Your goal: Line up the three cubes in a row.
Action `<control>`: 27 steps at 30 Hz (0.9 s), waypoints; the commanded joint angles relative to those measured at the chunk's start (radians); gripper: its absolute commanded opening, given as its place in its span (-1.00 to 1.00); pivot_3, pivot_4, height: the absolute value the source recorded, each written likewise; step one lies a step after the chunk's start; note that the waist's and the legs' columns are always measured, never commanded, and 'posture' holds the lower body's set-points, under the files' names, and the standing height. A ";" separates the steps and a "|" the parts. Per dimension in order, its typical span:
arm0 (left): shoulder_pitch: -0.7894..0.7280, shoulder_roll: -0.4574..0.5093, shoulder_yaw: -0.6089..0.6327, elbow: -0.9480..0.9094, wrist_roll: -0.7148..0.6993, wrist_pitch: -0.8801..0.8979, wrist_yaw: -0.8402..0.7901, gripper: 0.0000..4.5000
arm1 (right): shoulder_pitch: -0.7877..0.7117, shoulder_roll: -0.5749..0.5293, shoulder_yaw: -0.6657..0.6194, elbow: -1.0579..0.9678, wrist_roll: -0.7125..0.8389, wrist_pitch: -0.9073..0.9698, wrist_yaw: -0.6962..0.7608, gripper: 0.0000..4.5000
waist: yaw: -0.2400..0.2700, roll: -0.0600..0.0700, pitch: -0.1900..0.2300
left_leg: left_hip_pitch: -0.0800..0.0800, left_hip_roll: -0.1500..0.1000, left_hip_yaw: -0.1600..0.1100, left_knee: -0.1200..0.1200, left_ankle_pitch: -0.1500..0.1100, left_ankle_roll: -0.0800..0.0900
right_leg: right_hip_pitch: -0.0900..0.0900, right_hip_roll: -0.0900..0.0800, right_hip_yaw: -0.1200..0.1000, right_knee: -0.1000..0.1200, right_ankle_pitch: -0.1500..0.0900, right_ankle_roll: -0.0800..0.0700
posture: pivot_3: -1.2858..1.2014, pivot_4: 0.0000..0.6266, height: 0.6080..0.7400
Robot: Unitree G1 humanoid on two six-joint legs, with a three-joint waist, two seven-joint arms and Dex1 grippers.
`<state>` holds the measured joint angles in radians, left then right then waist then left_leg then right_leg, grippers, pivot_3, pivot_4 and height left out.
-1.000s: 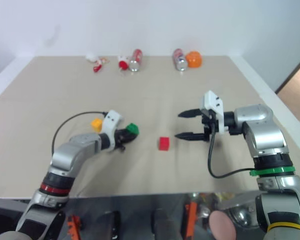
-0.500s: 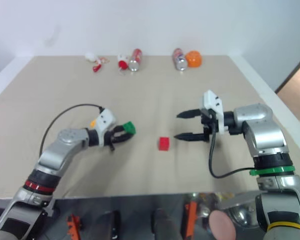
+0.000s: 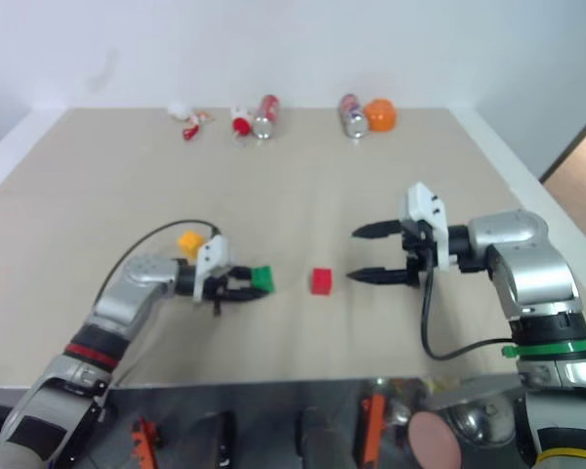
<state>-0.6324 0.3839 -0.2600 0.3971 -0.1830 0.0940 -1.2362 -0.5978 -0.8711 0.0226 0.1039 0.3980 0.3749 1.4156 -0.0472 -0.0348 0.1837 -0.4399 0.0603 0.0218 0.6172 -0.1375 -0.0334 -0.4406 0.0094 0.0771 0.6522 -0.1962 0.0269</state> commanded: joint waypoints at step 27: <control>-0.150 -0.075 -0.017 0.227 0.090 -0.142 -0.078 -0.42 | 0.111 -0.055 -0.072 -0.070 0.031 -0.020 -0.033 0.86 | 0.001 0.000 0.000 | 0.000 -0.001 0.000 0.001 0.000 0.000 | 0.001 -0.001 0.001 0.000 -0.001 0.001 | 0.03 -0.52 1.00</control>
<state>-0.7606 0.3222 -0.2658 0.6372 -0.0944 -0.0526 -1.2996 -0.4684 -0.9216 -0.0313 0.0430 0.4253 0.3678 1.3857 -0.0460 -0.0348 0.1836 -0.4401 0.0585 0.0214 0.6177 -0.1382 -0.0325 -0.4394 0.0088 0.0780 0.6522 -0.1972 0.0285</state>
